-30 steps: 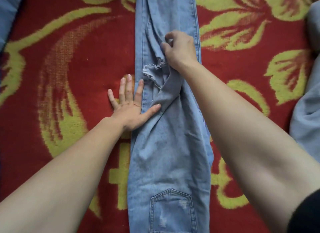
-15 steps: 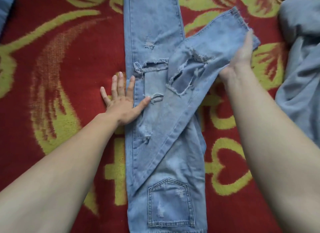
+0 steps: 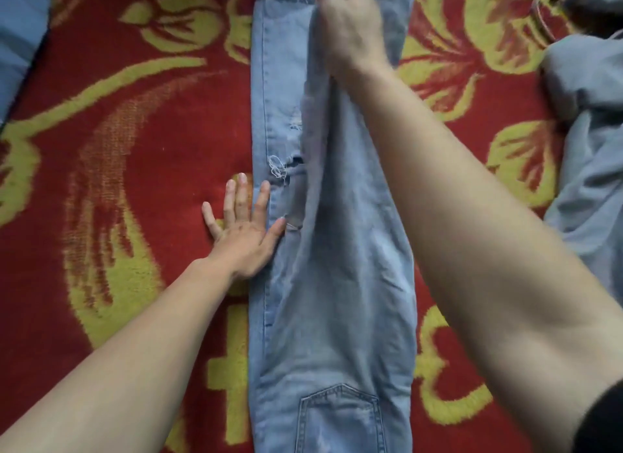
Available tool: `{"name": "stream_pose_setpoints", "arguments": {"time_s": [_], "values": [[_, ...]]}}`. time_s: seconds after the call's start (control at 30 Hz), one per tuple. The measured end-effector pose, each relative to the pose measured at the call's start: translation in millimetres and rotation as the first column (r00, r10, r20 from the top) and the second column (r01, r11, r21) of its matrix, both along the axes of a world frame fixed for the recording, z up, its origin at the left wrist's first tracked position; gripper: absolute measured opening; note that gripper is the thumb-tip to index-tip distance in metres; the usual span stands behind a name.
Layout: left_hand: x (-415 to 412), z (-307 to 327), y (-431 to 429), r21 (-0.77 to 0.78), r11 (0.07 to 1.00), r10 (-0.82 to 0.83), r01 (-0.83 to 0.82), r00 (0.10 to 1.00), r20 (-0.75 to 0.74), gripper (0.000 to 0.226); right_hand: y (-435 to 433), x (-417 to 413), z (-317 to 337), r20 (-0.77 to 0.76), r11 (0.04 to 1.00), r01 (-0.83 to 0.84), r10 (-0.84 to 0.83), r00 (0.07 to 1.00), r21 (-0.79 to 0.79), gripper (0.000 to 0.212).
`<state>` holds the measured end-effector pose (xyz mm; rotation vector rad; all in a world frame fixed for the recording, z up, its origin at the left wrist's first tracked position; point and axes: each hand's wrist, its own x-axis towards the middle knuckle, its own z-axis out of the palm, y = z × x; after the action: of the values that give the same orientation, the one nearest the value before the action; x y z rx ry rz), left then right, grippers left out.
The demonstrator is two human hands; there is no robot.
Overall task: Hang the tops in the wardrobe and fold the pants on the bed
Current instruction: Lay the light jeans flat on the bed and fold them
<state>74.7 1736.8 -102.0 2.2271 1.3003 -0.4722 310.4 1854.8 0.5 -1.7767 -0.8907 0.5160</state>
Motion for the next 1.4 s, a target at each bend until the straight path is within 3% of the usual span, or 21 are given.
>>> {"name": "stream_pose_setpoints", "arguments": {"time_s": [0.07,0.1,0.17,0.23,0.3,0.37,0.43,0.5,0.57,0.7,0.8,0.87,0.93,1.0,1.1,1.17,1.23,1.33,1.4], "values": [[0.7,-4.1,-3.0,0.081,0.997,-0.003,0.01,0.996,-0.085,0.069,6.9,-17.8,-17.3,-0.056,0.923,-0.268,0.263,0.963,-0.275,0.072],[1.3,-4.8,-4.7,0.124,0.992,-0.001,0.018,0.992,-0.13,0.075,3.2,-25.7,-30.6,-0.044,0.845,-0.349,0.363,0.931,-0.405,0.081],[2.3,-4.4,-7.1,0.156,0.988,0.013,0.01,0.989,-0.146,0.081,-11.3,-28.1,-53.7,0.066,0.769,-0.325,0.429,0.901,-0.551,0.064],[1.4,-2.4,-6.9,0.151,0.988,0.0,0.021,0.991,-0.133,0.082,-39.0,-16.1,-68.4,0.236,0.852,-0.238,0.38,0.895,-0.467,0.047],[1.3,-0.4,-3.8,0.113,0.993,-0.026,0.04,0.991,-0.13,0.082,-68.1,-11.1,-74.7,0.429,0.88,-0.226,0.411,0.805,-0.418,0.047],[1.0,0.6,-1.4,0.055,0.997,-0.047,0.055,0.991,-0.124,0.083,-89.8,-7.8,-83.2,0.511,0.782,-0.181,0.543,0.666,-0.596,0.057],[1.0,2.4,-0.1,0.024,0.998,-0.062,0.066,0.989,-0.136,0.085,-105.4,-1.6,-89.2,0.458,0.69,-0.125,0.594,0.662,-0.713,0.064],[0.3,3.8,0.7,0.014,0.998,-0.065,0.068,0.988,-0.137,0.086,-113.8,0.2,-90.7,0.486,0.758,-0.081,0.492,0.723,-0.647,0.063],[-0.9,5.2,-0.4,0.011,0.999,-0.042,0.043,0.996,-0.082,0.083,-114.9,-1.0,-87.0,0.523,0.859,0.04,0.273,0.807,-0.51,0.056],[-8.2,5.6,-0.5,0.055,0.993,0.086,-0.1,0.973,0.216,0.06,-114.2,10.8,-76.5,0.353,0.823,0.19,0.014,0.936,-0.536,0.041],[-11.7,18.9,10.0,0.038,0.886,0.374,-0.462,0.761,0.531,0.048,-117.6,20.6,-78.8,0.2,0.814,0.198,-0.103,0.974,-0.546,0.034],[-2.0,29.1,21.0,0.029,0.784,0.484,-0.62,0.641,0.595,0.056,-118.4,22.7,-80.1,0.22,0.823,0.187,-0.078,0.972,-0.536,0.033],[17.1,35.4,28.9,0.149,0.799,0.427,-0.582,0.725,0.54,0.062,-119.1,24.3,-80.6,0.253,0.837,0.167,-0.036,0.967,-0.521,0.032],[40.6,34.4,36.3,0.232,0.881,0.29,-0.413,0.857,0.426,0.066,-121.5,27.1,-80.0,0.291,0.853,0.187,-0.043,0.956,-0.487,0.031],[60.7,17.8,58.9,0.253,0.951,0.128,-0.179,0.971,0.203,0.061,-127.1,30.3,-78.7,0.333,0.853,0.241,-0.084,0.939,-0.463,0.031],[59.5,4.3,70.9,0.319,0.944,0.061,-0.082,0.995,0.074,0.063,-127.4,27.8,-79.1,0.331,0.852,0.248,-0.094,0.939,-0.461,0.031],[56.4,-6.6,75.1,0.349,0.937,0.016,-0.031,0.999,0.048,0.065,-128.5,24.3,-82.1,0.41,0.85,0.268,-0.068,0.91,-0.453,0.03],[53.4,-12.7,77.8,0.322,0.946,0.002,-0.034,0.995,0.098,0.065,-132.8,17.5,-91.0,0.653,0.907,0.214,0.083,0.753,-0.362,0.052],[51.6,-13.5,81.1,0.317,0.948,0.001,-0.036,0.994,0.11,0.065,-131.5,14.9,-99.5,0.674,0.904,0.054,0.276,0.685,-0.424,0.058]]}}
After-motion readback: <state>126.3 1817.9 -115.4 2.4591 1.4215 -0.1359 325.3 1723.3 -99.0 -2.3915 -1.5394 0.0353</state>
